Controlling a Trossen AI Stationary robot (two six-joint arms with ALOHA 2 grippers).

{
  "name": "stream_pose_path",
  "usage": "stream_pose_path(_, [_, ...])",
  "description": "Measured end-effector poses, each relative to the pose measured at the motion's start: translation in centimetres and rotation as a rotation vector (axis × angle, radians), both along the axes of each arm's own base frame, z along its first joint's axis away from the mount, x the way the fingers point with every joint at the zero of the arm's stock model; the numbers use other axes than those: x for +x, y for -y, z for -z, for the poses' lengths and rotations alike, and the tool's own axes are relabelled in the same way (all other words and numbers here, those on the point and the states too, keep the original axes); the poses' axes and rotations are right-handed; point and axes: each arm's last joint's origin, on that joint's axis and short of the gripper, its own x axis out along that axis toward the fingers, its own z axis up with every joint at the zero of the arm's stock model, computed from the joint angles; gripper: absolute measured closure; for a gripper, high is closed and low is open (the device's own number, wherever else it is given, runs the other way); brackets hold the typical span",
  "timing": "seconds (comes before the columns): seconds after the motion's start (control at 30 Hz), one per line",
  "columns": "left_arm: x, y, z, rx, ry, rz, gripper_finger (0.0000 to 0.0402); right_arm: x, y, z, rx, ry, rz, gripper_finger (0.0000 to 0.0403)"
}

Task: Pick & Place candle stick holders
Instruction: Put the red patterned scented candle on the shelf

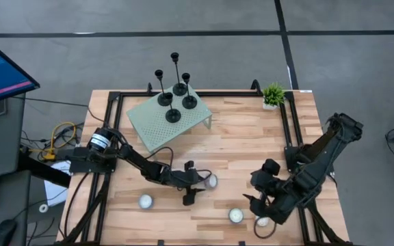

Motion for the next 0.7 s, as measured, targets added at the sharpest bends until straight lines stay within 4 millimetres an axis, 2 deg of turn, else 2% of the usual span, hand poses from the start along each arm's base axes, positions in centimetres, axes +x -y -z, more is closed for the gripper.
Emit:
stream_pose_path(0.2, [-0.1, 0.4, 0.0, -0.043, -0.019, 0.136, 0.0144, 1.0, 0.7, 2.0, -0.020, -0.013, 0.002, 0.0013])
stream_pose_path(0.37, [-0.1, 0.4, 0.0, -0.049, -0.020, 0.154, 0.0108, 1.3, 0.6, 2.2, -0.002, -0.010, -0.017, 0.0013])
stream_pose_path(0.5, [-0.7, 0.2, -1.9, -0.067, -0.003, 0.147, 0.0100, 1.2, 0.5, 2.2, 0.000, -0.010, -0.023, 0.0013])
stream_pose_path(0.7, [-2.5, -1.0, -5.4, -0.051, -0.038, 0.119, 0.0105, 1.0, 0.3, 2.2, 0.004, -0.007, -0.031, 0.0013])
